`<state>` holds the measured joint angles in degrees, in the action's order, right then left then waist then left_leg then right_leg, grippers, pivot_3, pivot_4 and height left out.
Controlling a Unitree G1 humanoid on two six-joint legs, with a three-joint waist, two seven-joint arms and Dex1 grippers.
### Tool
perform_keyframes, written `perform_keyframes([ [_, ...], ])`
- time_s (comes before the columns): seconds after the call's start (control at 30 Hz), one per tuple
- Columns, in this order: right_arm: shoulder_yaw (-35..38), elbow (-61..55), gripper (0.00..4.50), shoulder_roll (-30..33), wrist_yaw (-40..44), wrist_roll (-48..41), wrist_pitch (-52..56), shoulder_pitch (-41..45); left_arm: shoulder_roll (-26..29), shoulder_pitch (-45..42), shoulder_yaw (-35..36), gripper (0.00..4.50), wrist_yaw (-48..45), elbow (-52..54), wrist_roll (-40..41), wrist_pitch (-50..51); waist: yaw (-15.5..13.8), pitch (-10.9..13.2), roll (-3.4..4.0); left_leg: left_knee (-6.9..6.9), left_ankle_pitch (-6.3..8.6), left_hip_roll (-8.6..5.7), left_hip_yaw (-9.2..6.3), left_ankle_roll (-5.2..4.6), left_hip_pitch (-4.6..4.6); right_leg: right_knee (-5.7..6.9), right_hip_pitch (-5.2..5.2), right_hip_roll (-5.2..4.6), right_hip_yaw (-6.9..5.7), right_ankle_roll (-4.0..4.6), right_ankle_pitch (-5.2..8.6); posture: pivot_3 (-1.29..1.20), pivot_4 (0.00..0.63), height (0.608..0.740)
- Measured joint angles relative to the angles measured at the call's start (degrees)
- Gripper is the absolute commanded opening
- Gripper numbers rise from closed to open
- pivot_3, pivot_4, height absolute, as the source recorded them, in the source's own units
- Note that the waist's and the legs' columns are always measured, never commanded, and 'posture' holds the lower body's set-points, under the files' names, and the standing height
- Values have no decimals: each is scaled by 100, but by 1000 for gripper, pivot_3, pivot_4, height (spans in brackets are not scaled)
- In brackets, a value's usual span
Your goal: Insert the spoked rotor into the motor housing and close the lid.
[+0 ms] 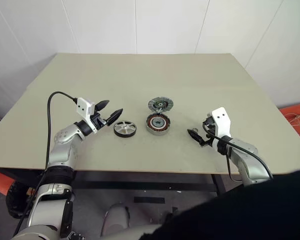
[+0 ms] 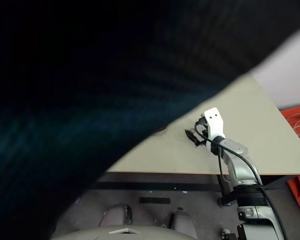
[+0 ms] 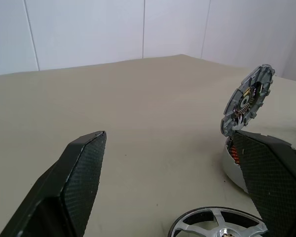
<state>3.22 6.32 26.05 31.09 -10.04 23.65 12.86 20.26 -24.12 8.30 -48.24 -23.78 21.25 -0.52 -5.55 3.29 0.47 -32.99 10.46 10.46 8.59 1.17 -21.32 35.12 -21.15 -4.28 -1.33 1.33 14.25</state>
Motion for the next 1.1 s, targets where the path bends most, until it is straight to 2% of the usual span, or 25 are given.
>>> perform_keyframes([
  [1.1, -53, 0, 4483, -23, 56, 23, 258, 2, 0, 2, 0, 4309, 45, 11, 0, 0, 0, 0, 0, 0, 0, 0, 0, 0, 0, 0, 0, 0, 0, 0, 0, 0, 0, 740],
])
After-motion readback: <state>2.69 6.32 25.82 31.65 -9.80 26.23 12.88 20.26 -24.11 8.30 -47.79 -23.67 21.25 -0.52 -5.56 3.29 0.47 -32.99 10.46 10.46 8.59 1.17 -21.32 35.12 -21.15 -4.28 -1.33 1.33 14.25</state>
